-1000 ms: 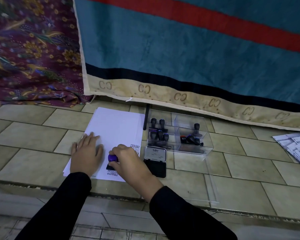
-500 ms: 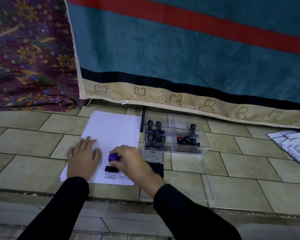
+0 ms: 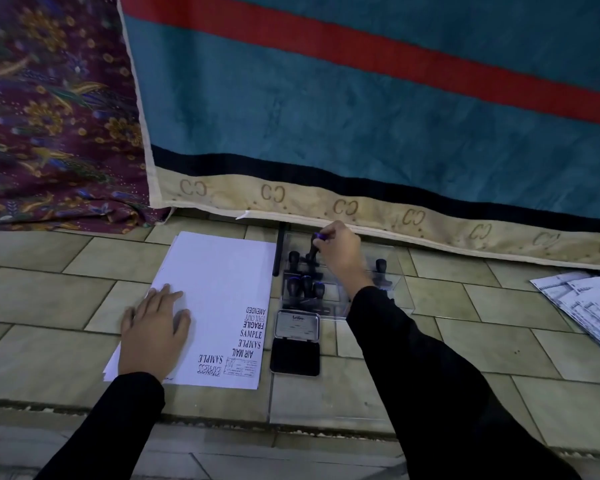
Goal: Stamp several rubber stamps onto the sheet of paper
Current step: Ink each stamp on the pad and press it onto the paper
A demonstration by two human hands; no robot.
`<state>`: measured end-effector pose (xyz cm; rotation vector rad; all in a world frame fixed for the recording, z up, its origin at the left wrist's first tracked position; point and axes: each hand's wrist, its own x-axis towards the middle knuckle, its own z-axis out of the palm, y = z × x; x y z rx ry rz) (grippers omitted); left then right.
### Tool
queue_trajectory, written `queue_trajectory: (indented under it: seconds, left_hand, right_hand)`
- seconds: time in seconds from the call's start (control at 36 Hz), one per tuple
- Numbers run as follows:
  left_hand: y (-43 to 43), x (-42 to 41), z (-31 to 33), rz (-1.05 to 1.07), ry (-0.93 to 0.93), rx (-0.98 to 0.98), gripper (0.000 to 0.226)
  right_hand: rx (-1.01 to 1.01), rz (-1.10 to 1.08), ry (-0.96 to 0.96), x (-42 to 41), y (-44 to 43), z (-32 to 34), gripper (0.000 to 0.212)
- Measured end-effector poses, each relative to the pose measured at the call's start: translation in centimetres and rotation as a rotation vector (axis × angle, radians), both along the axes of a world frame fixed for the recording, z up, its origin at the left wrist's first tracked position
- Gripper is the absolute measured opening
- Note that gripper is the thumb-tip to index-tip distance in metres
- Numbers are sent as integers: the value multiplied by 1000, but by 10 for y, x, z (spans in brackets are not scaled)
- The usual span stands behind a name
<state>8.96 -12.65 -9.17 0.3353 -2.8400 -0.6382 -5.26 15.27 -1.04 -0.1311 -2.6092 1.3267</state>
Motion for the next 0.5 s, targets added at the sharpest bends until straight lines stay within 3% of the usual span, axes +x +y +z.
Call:
queue_trajectory:
  seconds: [0.11,0.31,0.5]
  left_hand:
    - [-1,0,-1,-4,3,-1,38]
    - [1,1,3,1,-10,-3,59]
    - [2,2,6,-1,-24,-6,57]
  right_hand:
    - [52,72,-80,-9,-10,-3,9]
    - [224,97,-151,-17,-21,-7,12]
    - [327,156,-227,-17,-16,-11,33]
